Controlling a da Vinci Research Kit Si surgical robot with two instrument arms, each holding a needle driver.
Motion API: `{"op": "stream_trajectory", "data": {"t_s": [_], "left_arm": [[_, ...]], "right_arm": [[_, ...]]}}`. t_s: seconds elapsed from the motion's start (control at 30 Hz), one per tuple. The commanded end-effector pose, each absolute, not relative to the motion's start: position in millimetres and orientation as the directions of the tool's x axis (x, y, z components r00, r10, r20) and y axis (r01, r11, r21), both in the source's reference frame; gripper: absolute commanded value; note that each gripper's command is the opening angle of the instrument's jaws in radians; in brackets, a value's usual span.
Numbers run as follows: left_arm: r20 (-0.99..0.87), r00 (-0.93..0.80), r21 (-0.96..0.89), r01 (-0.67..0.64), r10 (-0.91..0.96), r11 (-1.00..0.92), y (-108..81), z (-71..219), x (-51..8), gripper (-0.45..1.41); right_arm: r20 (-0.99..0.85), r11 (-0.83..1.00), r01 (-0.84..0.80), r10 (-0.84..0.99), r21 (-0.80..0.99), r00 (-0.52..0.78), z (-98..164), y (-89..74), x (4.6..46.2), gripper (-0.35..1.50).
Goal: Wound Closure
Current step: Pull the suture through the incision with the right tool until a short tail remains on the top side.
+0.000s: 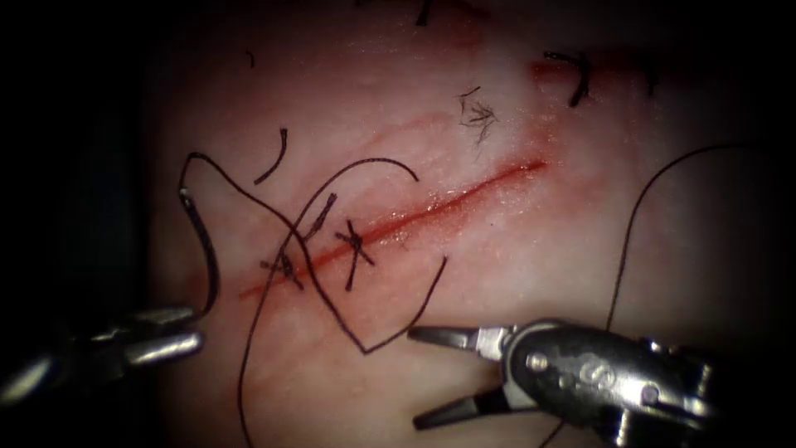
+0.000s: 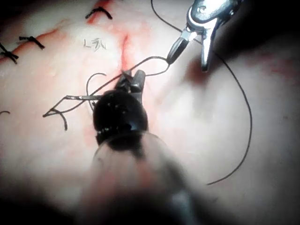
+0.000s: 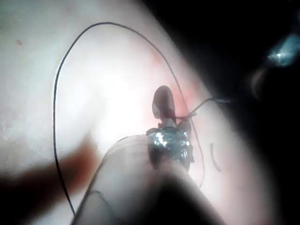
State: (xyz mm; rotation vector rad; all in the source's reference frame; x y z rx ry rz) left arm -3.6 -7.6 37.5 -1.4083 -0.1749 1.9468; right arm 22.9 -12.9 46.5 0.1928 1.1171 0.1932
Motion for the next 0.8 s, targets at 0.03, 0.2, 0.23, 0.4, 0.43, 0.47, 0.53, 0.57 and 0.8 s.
{"op": "stream_trajectory", "data": {"t_s": [0.03,0.2,0.23,0.4,0.43,0.47,0.53,0.57,0.8], "left_arm": [[-0.769,-0.173,-0.475,-0.491,0.616,-0.731,-7.1,38,-3.4,-0.35],[-0.756,-0.185,-0.454,-0.543,0.628,-0.707,-6.9,39,-2.0,-0.35],[-0.755,-0.184,-0.457,-0.541,0.63,-0.706,-7.0,39,-2.2,-0.35],[-0.755,-0.185,-0.473,-0.513,0.629,-0.717,-7.1,39,-3.4,-0.35],[-0.758,-0.187,-0.469,-0.509,0.625,-0.722,-7.2,39,-3.7,-0.35],[-0.758,-0.187,-0.47,-0.507,0.625,-0.723,-7.2,39,-3.8,-0.35],[-0.758,-0.187,-0.47,-0.507,0.624,-0.723,-7.1,39,-3.8,-0.35],[-0.759,-0.187,-0.47,-0.507,0.624,-0.723,-7.1,39,-3.8,-0.35],[-0.755,-0.198,-0.466,-0.508,0.625,-0.724,-7.2,39,-3.9,-0.35]], "right_arm": [[-0.882,0.979,-0.068,0.204,0.194,0.425,47,-10.5,22.0,1.35],[-0.87,0.994,-0.063,0.11,0.091,0.481,49,-8.0,19.1,1.05],[-0.866,0.995,-0.057,0.098,0.08,0.49,50,-7.9,19.1,1.05],[-0.865,0.999,-0.027,0.054,0.047,0.499,54,-8.3,19.5,1.05],[-0.86,0.999,-0.007,0.041,0.043,0.509,55,-8.8,19.9,1.06],[-0.858,0.999,0.013,0.027,0.039,0.513,56,-9.2,20.1,1.05],[-0.862,0.999,0.04,0.008,0.033,0.506,56,-9.7,20.6,0.93],[-0.862,0.998,0.053,-0.011,0.018,0.507,57,-9.8,20.9,0.9],[-0.854,0.992,0.126,-0.076,-0.012,0.514,57,-10.7,23.6,0.49]]}}
